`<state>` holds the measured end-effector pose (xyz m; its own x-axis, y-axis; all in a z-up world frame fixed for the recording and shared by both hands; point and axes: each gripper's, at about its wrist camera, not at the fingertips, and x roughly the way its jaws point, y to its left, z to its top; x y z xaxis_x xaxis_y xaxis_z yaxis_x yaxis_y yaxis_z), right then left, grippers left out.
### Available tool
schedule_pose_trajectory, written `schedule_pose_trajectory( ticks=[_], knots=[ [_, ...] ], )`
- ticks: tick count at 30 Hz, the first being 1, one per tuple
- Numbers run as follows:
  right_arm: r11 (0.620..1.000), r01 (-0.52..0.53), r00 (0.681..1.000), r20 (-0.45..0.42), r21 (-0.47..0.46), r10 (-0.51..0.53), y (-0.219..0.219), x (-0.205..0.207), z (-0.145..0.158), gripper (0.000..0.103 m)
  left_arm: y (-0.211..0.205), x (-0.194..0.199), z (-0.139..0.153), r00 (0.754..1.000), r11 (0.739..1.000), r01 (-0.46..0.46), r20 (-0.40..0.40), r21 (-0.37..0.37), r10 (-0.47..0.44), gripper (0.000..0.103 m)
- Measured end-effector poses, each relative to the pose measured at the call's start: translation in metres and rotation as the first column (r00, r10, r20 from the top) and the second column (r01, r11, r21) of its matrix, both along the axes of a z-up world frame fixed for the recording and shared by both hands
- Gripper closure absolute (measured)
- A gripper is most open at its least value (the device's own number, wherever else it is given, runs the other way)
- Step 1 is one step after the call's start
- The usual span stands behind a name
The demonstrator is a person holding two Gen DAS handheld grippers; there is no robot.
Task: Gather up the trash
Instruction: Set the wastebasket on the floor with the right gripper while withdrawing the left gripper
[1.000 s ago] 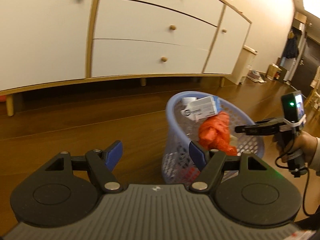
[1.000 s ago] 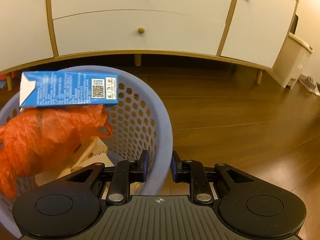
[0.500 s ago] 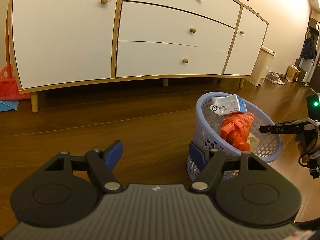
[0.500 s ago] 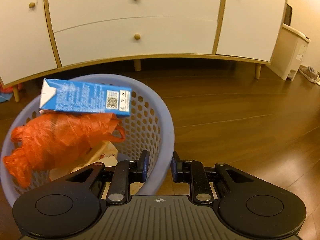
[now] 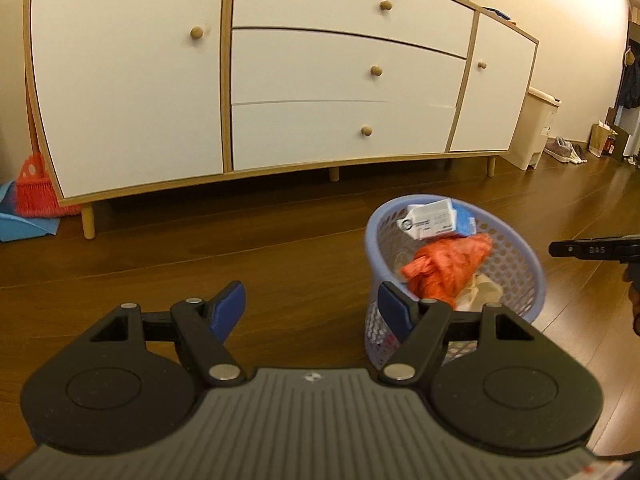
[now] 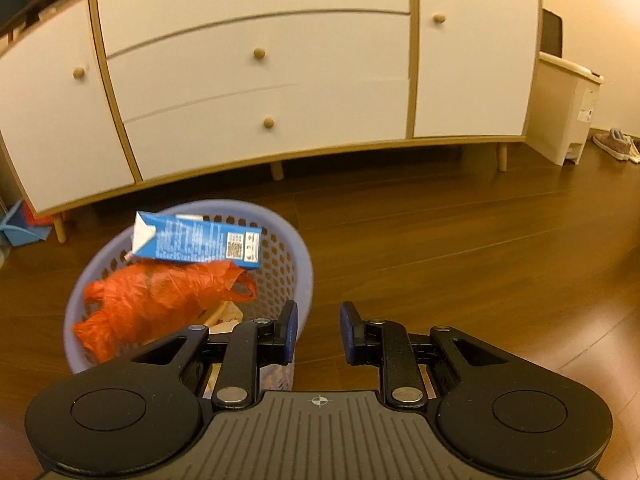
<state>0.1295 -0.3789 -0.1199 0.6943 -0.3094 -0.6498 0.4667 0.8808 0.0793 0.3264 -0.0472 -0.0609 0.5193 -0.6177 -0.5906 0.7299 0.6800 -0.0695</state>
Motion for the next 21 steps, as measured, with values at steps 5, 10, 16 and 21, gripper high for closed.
schedule_pose_trajectory(
  ticks=[5,10,16,21],
  knots=[
    [1.0,-0.004,1.0,0.016,-0.001,0.004,-0.003,-0.028,0.032,0.084,-0.008,-0.024,0.024,1.0,1.0,-0.011,0.013,0.0,0.011,0.033],
    [0.999,-0.032,0.998,0.051,-0.018,0.033,-0.001,-0.054,0.091,0.084,-0.013,-0.051,0.059,0.999,0.999,-0.037,0.024,-0.004,0.037,0.033],
    [0.994,-0.071,0.991,0.109,-0.081,0.079,0.015,-0.094,0.19,0.084,-0.01,-0.096,0.12,0.995,0.996,-0.079,0.059,-0.04,0.081,0.026],
    [0.994,-0.067,0.992,0.103,-0.091,0.076,0.047,-0.139,0.234,0.084,-0.006,-0.143,0.154,0.992,0.991,-0.123,0.021,-0.047,0.124,0.018]
  ],
)
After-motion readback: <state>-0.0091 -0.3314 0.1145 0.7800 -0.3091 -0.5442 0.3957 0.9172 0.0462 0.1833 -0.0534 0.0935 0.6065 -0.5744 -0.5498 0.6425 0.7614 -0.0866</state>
